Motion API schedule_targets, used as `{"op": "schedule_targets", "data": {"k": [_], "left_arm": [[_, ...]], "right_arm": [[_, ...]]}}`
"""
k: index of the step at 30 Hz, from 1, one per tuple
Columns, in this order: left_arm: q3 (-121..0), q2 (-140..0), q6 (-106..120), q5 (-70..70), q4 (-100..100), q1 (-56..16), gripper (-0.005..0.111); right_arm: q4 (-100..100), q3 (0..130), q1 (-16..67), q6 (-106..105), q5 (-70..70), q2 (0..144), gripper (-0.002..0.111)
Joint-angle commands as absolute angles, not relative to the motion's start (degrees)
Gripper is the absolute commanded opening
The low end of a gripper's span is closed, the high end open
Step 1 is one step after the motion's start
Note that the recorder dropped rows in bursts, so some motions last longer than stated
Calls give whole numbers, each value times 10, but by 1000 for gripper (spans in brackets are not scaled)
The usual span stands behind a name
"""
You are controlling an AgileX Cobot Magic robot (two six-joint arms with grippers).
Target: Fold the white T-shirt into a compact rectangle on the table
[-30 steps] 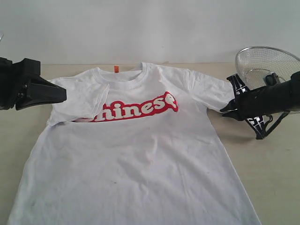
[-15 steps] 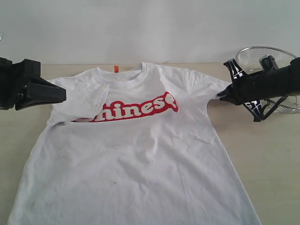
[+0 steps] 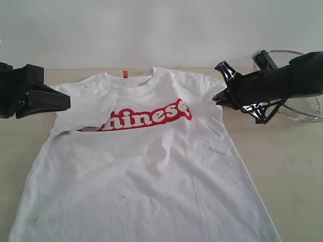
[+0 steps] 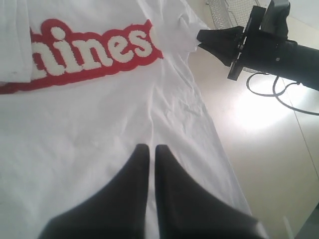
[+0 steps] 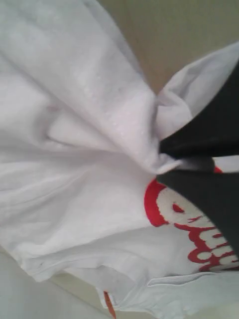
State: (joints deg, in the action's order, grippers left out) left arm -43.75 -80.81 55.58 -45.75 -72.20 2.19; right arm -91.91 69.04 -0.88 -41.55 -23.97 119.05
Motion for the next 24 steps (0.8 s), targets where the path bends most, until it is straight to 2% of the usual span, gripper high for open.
{"op": "schedule_targets", "data": {"k": [1, 11, 14, 18, 19, 24], "left_arm": [[-434, -804, 561, -456, -720, 19, 5], [-434, -804, 561, -459, -715, 19, 5], [-434, -804, 561, -459, -715, 19, 5], [-434, -804, 561, -459, -715, 19, 5], [-434, -804, 561, -459, -715, 19, 5], [-434, -804, 561, -459, -715, 19, 5]], "right_arm": [[-922, 693, 12, -440, -234, 1184, 0], [-902, 693, 72, -485, -192, 1185, 1], [-883, 693, 86, -496, -184, 1185, 16], [-856, 693, 87, -494, -191, 1185, 62], [-847, 693, 87, -488, -191, 1185, 68], [-836, 693, 83, -467, -208, 1182, 64]]}}
